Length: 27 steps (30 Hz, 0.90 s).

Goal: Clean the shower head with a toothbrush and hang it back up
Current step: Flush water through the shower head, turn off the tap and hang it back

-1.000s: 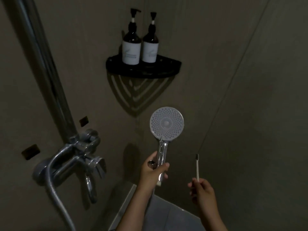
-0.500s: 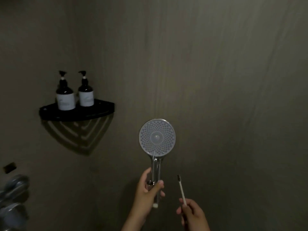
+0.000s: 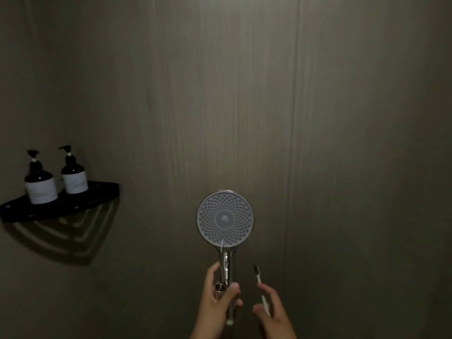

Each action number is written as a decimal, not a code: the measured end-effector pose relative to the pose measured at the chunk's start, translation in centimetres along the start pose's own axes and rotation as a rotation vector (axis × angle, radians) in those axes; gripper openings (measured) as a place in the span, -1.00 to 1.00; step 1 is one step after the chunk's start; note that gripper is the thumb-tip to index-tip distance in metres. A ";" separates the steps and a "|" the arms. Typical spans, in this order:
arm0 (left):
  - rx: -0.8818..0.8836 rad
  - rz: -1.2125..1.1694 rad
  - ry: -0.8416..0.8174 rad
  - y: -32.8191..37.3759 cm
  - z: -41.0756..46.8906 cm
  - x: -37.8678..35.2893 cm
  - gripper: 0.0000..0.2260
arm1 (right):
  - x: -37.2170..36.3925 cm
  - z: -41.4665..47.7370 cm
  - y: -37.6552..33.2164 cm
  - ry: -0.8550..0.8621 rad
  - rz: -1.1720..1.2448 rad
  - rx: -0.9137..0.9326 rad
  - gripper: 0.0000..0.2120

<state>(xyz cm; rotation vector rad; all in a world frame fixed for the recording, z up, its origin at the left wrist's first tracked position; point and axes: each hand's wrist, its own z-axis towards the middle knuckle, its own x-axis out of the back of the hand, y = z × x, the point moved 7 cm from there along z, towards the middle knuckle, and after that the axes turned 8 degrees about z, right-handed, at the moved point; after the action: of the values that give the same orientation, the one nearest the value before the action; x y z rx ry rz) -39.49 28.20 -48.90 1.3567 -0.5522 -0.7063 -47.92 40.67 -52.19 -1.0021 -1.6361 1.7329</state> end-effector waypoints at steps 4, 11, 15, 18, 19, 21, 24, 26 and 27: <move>-0.010 0.020 -0.057 0.8 -2.8 -1.0 -0.58 | -0.1 -2.6 -1.5 0.024 -0.021 0.071 -0.72; 0.008 0.035 -0.167 0.6 -10.4 -2.0 -0.56 | 0.2 -10.2 -1.5 0.095 -0.024 0.074 -0.72; 0.035 0.016 -0.276 0.8 -15.2 -3.8 -0.59 | 1.2 -13.8 -0.9 0.119 -0.027 0.031 -0.70; 0.066 0.038 -0.333 0.6 -17.8 -5.1 -0.61 | 2.5 -15.8 0.0 0.169 -0.007 -0.015 -0.75; 0.082 0.055 -0.327 0.3 -18.4 -5.4 -0.61 | 3.0 -16.4 0.3 0.182 -0.004 -0.031 -0.78; 0.086 0.112 -0.321 -0.4 -19.2 -6.1 -0.62 | 4.1 -17.4 0.4 0.191 -0.004 -0.028 -0.85; 0.078 0.156 -0.348 -0.9 -20.4 -7.3 -0.62 | 5.6 -18.5 0.1 0.171 -0.027 -0.041 -0.88; 0.075 0.172 -0.394 -1.0 -21.5 -8.3 -0.61 | 6.6 -19.2 0.1 0.140 -0.038 -0.069 -0.86; 0.076 0.181 -0.416 -1.2 -22.0 -8.8 -0.61 | 7.1 -19.5 0.3 0.131 -0.049 -0.089 -0.85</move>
<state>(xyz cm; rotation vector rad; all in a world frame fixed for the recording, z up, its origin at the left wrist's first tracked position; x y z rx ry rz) -29.80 49.49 -52.85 1.2144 -1.0289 -0.8292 -36.11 57.69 -53.16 -1.0833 -1.6525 1.5409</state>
